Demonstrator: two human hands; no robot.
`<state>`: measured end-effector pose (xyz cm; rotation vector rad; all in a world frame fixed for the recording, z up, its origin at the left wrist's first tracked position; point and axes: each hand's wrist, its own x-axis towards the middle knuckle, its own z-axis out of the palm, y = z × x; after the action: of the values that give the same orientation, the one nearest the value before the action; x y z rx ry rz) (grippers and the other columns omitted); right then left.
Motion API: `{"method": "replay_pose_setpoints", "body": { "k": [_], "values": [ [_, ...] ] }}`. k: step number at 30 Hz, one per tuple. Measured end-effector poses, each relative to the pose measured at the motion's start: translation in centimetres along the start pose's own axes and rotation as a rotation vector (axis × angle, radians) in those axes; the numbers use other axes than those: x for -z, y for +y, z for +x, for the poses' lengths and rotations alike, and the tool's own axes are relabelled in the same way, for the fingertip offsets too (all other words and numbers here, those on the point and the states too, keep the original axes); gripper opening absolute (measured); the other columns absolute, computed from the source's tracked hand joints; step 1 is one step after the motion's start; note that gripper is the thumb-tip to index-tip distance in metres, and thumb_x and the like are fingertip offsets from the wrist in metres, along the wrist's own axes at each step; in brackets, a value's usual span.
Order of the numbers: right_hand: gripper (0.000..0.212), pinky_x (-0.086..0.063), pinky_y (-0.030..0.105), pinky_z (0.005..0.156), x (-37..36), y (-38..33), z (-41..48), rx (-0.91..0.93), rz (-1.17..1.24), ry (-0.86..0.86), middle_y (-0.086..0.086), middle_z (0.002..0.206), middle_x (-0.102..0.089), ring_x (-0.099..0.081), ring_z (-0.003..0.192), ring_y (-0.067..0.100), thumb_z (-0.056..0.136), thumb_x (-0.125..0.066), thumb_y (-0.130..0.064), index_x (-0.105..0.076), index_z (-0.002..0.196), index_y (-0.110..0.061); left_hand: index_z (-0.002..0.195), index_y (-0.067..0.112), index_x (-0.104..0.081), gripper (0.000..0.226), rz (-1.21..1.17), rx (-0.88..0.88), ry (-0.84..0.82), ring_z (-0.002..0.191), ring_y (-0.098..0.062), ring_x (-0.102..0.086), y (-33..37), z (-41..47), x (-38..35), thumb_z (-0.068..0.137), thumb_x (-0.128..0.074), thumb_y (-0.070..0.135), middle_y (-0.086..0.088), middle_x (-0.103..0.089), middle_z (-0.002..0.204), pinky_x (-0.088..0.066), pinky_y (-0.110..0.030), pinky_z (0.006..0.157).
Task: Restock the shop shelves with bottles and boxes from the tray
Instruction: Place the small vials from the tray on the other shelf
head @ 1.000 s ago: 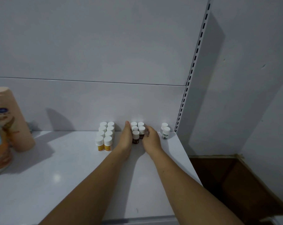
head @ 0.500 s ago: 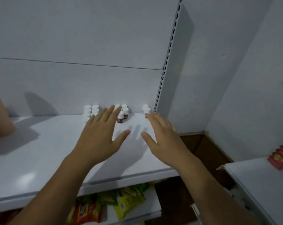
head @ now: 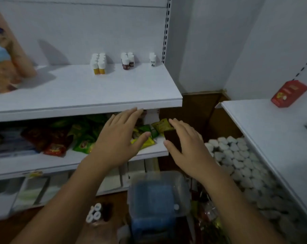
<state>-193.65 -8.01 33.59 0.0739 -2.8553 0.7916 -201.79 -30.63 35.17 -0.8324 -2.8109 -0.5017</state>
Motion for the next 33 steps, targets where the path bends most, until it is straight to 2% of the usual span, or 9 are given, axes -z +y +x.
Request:
{"method": "replay_pose_setpoints", "body": {
  "k": [5,12,15,21,23,24,28,31,33],
  "values": [
    [0.063,-0.034,0.047,0.121,-2.4,4.1,-7.2,-0.112,0.082,-0.078,-0.003,0.163,-0.036,-0.034,0.149,0.019,0.105,-0.052,-0.047,-0.031,0.161,-0.027,0.162,0.029,-0.031,0.074,-0.052,0.071,-0.113,0.150,-0.020,-0.037,3.2,-6.6,-4.3,0.100,-0.042,0.068,0.004,-0.039,0.165,-0.038,-0.048,0.120],
    [0.059,-0.048,0.048,0.108,-9.8,9.8,-12.2,-0.397,0.174,-0.274,0.004,0.153,-0.044,-0.046,0.139,0.027,0.104,-0.058,-0.040,-0.037,0.158,-0.025,0.161,0.025,-0.032,0.075,-0.105,0.168,-0.317,0.144,-0.022,-0.044,2.8,-11.6,-12.2,0.100,-0.051,0.065,0.001,-0.045,0.160,-0.044,-0.045,0.113],
    [0.059,-0.050,0.041,0.102,-14.2,12.5,-12.1,-0.518,0.182,-0.359,0.008,0.151,-0.048,-0.052,0.134,0.029,0.103,-0.062,-0.037,-0.041,0.156,-0.021,0.159,0.023,-0.035,0.073,-0.147,0.200,-0.416,0.140,-0.028,-0.047,1.8,-11.7,-16.3,0.101,-0.052,0.063,-0.005,-0.048,0.156,-0.046,-0.046,0.110],
    [0.054,-0.055,0.047,0.101,-29.3,22.7,-9.8,-0.679,0.194,-0.662,0.001,0.133,-0.064,-0.064,0.118,0.027,0.088,-0.064,-0.047,-0.059,0.136,-0.023,0.159,0.023,-0.036,0.072,-0.220,0.194,-0.535,0.138,-0.027,-0.051,-1.7,-11.3,-28.6,0.100,-0.055,0.059,-0.005,-0.048,0.157,-0.048,-0.046,0.108],
    [0.048,-0.052,0.042,0.104,-33.2,24.0,-8.8,-0.663,0.105,-0.761,-0.001,0.135,-0.059,-0.060,0.120,0.026,0.094,-0.064,-0.036,-0.059,0.138,-0.016,0.160,0.022,-0.036,0.071,-0.245,0.202,-0.571,0.139,-0.027,-0.050,-3.0,-11.4,-33.1,0.101,-0.055,0.058,-0.005,-0.048,0.158,-0.047,-0.046,0.110],
    [0.044,-0.052,0.040,0.102,-34.7,24.2,-8.2,-0.637,0.045,-0.812,0.005,0.136,-0.060,-0.060,0.120,0.029,0.097,-0.063,-0.029,-0.059,0.137,-0.012,0.160,0.022,-0.035,0.070,-0.260,0.208,-0.582,0.140,-0.027,-0.049,-3.8,-11.5,-35.2,0.102,-0.055,0.057,-0.005,-0.048,0.158,-0.046,-0.046,0.110],
    [0.032,-0.052,0.035,0.085,-41.3,26.9,-7.2,-0.525,-0.256,-1.020,0.013,0.121,-0.064,-0.065,0.110,0.033,0.100,-0.060,-0.017,-0.061,0.129,-0.006,0.159,0.023,-0.036,0.067,-0.315,0.201,-0.603,0.140,-0.028,-0.048,-6.6,-11.4,-42.0,0.103,-0.056,0.052,-0.006,-0.048,0.157,-0.045,-0.048,0.111],
    [0.031,-0.049,0.040,0.094,-44.8,29.4,-7.7,-0.513,-0.463,-1.059,0.013,0.132,-0.062,-0.062,0.121,0.034,0.102,-0.055,-0.017,-0.061,0.132,-0.011,0.158,0.021,-0.038,0.065,-0.339,0.189,-0.586,0.139,-0.030,-0.049,-8.3,-10.9,-44.9,0.102,-0.057,0.050,-0.007,-0.050,0.155,-0.046,-0.049,0.111],
    [0.032,-0.048,0.049,0.106,-46.0,30.5,-7.8,-0.536,-0.526,-1.063,0.015,0.136,-0.059,-0.059,0.125,0.036,0.099,-0.057,-0.013,-0.063,0.130,-0.011,0.157,0.021,-0.038,0.064,-0.347,0.179,-0.572,0.138,-0.030,-0.050,-9.0,-10.8,-45.9,0.103,-0.057,0.049,-0.008,-0.050,0.153,-0.047,-0.050,0.110]
  ]
}}
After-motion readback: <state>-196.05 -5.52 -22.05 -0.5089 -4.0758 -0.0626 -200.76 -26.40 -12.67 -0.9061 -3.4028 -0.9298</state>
